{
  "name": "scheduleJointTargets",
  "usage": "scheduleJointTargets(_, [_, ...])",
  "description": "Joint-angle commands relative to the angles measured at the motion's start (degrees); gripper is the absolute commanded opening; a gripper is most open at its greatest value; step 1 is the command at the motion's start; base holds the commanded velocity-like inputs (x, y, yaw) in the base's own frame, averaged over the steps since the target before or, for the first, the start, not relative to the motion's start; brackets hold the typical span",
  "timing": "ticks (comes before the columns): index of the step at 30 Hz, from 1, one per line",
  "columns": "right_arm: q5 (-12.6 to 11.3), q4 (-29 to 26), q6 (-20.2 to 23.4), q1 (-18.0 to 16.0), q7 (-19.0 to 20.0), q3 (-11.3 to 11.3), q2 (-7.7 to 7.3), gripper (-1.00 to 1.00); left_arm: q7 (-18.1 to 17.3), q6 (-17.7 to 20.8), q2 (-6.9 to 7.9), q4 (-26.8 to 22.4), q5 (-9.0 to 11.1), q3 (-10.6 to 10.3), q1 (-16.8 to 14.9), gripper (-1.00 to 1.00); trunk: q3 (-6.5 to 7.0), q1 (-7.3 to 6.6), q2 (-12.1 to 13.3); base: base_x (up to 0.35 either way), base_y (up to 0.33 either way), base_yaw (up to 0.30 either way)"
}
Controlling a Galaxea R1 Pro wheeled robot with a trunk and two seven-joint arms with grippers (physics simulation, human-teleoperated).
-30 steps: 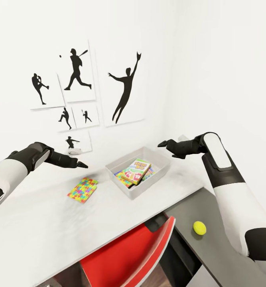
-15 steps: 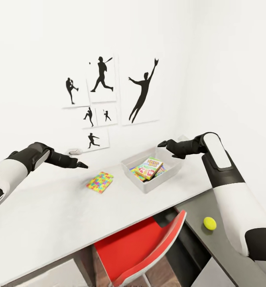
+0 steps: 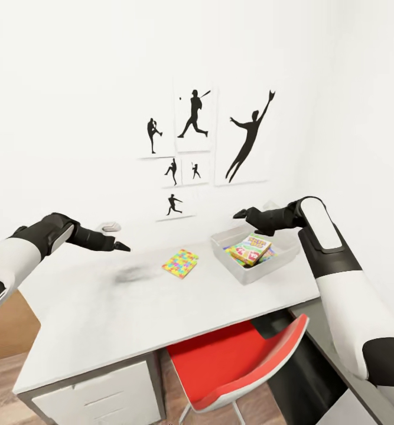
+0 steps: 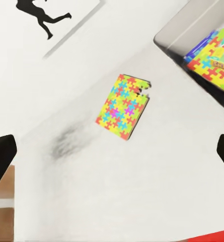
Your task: Put all the toys in the child's room - the three board games (two on the bed and one on the table), the two jigsaw puzzles on the table, and the tennis ball on the table - inside the toy box on the table in the child's room.
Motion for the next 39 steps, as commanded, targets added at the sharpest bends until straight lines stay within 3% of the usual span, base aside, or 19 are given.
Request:
scheduleJointTargets(1, [-0.6,-0.1,0.0,-0.1,-0.6,0.1,-0.06,1.00,-0.1,0.3,0.03,-0.1,0.3,-0.3,0.0,1.00,-0.09,0.02,-0.1,-0.022,0.026,0.278])
scheduleJointTargets(10, [-0.4,0.1,0.0,0.6,-0.6,0.1,0.16,1.00,0.0,0.3,0.21,0.0,0.3,-0.3,0.8,1.00,-0.06,0.02,-0.1,-0.004,0.004,0.110])
scheduleJointTargets(15, [-1.3,-0.3,-1.7,-0.3,-2.2,0.6,1.43,1.00,0.2,-1.2,-0.39,-1.5,0.7,0.3,0.4,1.00,-0.06,0.02,-0.1,0.000,0.080,0.000])
scheduleJointTargets(24, [-0.4,2.4,-4.5,2.7,-5.1,2.4,4.34,1.00,0.9,-4.1,-3.32,-1.2,0.6,0.3,2.4,1.00,-0.06,0.02,-0.1,-0.016,0.021,0.000])
scheduleJointTargets(39, [-0.4,2.5,-9.1,7.5,-9.9,2.0,4.43,1.00,0.9,-8.9,-3.64,-1.2,0.6,0.3,2.5,1.00,-0.06,0.02,-0.1,-0.031,0.042,0.000])
